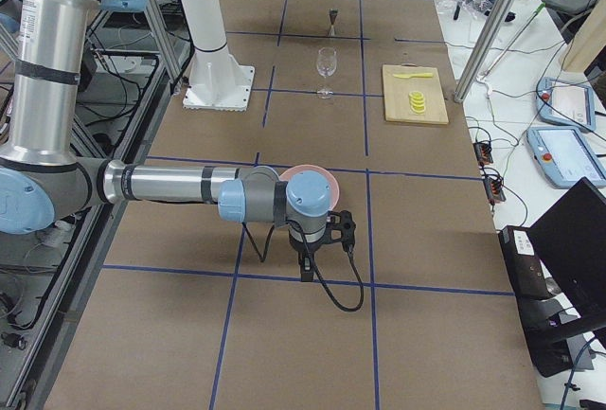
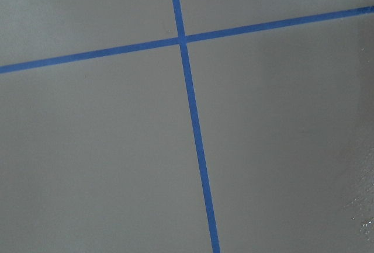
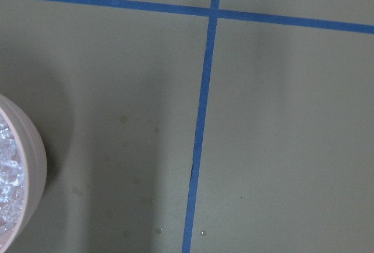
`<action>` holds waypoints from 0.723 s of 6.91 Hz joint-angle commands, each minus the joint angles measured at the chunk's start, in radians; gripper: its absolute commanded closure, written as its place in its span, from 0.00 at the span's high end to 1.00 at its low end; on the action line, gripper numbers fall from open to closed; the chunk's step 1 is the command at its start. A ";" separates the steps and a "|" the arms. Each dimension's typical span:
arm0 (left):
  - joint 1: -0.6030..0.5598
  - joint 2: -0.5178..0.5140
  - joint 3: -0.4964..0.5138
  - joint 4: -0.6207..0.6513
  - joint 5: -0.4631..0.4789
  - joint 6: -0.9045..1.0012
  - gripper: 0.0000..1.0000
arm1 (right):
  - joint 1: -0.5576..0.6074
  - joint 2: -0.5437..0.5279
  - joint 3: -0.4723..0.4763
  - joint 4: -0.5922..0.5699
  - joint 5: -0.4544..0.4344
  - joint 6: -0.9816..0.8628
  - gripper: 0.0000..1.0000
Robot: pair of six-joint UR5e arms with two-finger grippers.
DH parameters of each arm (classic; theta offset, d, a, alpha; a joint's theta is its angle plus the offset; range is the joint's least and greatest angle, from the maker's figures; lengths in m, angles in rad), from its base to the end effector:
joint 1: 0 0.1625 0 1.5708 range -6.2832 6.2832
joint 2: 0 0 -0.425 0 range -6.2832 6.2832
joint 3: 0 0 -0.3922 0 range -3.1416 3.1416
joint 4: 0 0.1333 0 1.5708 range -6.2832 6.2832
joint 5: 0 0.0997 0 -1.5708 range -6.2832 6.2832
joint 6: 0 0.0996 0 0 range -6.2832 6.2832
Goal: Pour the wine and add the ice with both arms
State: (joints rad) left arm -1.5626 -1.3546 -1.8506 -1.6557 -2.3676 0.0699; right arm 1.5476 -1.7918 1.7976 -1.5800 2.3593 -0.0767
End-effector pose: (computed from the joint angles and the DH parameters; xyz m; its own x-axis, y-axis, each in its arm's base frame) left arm -0.0587 -0.4096 0.6068 0.6958 0.1803 -0.6952 -0.0569 0.9788 0.1970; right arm 0.0534 -0.3998 0.6454 0.7009 -0.0905 0.7075 0.0771 0.9957 0.0510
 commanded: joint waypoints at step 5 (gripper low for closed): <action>-0.001 0.009 0.007 -0.012 0.008 0.014 1.00 | 0.000 -0.018 0.014 0.009 0.003 -0.008 1.00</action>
State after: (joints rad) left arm -1.5668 -1.3440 -1.8525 -1.6570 -2.3569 0.0830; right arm 1.5478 -1.8177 1.7839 -1.5717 2.3601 -0.0860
